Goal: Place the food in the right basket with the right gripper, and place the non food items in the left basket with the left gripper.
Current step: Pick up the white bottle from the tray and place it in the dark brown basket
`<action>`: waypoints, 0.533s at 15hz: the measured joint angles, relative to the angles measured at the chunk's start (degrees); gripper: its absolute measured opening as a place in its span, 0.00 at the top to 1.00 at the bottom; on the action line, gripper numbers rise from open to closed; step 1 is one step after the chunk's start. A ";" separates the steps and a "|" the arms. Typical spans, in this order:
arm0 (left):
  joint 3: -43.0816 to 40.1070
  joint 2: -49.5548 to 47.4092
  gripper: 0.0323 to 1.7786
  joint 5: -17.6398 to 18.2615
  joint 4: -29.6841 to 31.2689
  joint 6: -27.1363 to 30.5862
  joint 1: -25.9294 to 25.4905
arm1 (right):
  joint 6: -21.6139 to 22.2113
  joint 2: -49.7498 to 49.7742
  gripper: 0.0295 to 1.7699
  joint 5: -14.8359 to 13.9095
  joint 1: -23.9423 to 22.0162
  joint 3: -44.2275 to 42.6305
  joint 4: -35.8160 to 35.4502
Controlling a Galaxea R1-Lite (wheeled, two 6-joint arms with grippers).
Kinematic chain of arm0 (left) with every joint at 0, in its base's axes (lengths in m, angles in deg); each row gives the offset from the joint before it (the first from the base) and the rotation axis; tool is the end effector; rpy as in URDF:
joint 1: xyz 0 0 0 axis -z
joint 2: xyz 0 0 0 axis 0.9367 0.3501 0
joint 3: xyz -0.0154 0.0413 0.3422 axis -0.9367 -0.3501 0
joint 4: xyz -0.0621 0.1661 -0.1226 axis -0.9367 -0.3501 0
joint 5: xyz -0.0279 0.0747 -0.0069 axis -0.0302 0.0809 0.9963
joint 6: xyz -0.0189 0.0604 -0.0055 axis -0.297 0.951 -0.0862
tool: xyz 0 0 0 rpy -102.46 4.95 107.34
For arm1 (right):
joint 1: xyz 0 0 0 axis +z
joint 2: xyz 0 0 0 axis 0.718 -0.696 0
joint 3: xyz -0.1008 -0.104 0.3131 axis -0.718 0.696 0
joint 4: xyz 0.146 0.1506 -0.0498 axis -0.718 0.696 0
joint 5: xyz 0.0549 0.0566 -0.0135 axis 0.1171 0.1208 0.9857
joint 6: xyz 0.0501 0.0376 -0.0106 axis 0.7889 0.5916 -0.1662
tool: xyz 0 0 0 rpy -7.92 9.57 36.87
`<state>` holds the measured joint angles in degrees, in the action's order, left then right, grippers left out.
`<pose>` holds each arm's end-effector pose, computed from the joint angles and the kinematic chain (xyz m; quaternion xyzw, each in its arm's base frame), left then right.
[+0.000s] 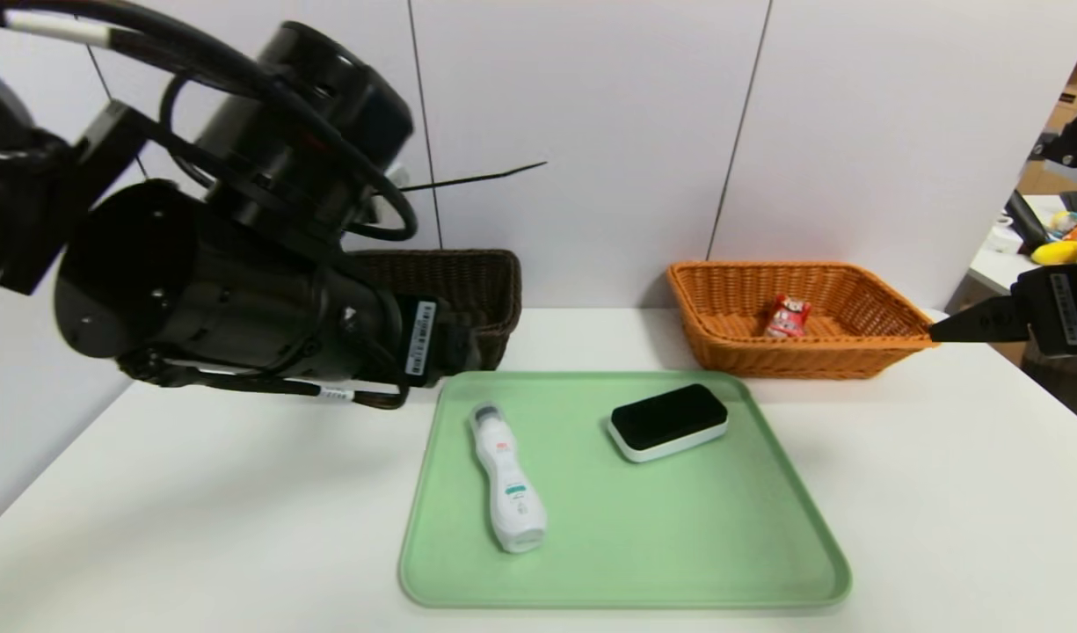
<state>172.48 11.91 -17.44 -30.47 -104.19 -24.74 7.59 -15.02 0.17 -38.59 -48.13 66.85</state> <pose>0.2530 -0.2195 0.3020 -0.0052 0.3575 -0.1150 0.9268 0.2470 0.0219 0.3146 -0.0420 0.3662 -0.0153 0.9295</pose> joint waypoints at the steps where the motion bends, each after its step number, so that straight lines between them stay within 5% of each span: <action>1: 1.58 1.94 0.05 0.02 -1.22 -1.38 1.18 | 0.33 0.30 0.04 0.02 0.00 0.38 0.00; 8: 8.85 13.54 0.05 0.21 -5.39 -8.98 2.95 | 2.36 1.95 0.04 0.16 -0.63 2.36 0.06</action>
<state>181.33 25.45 -17.23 -35.86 -113.18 -21.79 9.95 -13.07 0.33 -39.22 -45.76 66.92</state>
